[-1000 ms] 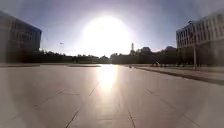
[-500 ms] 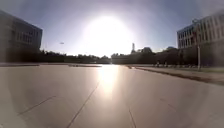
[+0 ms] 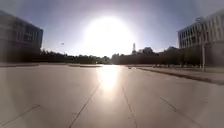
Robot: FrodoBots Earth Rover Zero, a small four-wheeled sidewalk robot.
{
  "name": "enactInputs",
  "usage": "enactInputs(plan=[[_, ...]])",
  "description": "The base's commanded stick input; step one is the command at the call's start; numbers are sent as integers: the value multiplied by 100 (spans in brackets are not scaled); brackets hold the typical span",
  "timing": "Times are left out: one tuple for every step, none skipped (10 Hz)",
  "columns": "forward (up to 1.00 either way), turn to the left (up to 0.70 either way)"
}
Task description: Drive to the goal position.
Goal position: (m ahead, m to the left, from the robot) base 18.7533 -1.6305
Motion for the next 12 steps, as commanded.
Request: enactInputs(plan=[[70,0],[70,0],[70,0],[70,0],[70,0],[70,0],[70,0],[70,0],[70,0],[70,0],[70,0],[70,0]])
